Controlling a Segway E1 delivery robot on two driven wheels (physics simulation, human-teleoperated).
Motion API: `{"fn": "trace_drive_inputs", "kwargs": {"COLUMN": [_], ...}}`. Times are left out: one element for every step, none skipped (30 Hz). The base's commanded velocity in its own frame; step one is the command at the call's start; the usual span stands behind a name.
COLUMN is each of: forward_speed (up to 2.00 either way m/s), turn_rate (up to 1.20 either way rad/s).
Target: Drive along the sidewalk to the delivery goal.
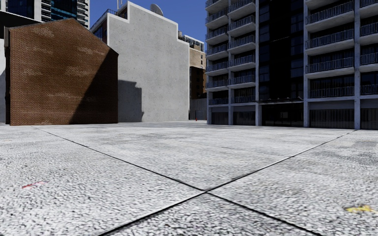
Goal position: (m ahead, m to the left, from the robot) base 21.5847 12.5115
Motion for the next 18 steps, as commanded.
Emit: {"fn": "trace_drive_inputs", "kwargs": {"forward_speed": [0.00, 0.00, 0.00, 0.00, 0.00, 0.00, 0.00, 0.00, 0.00, 0.00, 0.00, 0.00, 0.00, 0.00, 0.00, 0.00, 0.00, 0.00], "turn_rate": [0.00, 0.00, 0.00, 0.00, 0.00, 0.00, 0.00, 0.00, 0.00, 0.00, 0.00, 0.00, 0.00, 0.00, 0.00, 0.00, 0.00, 0.00]}}
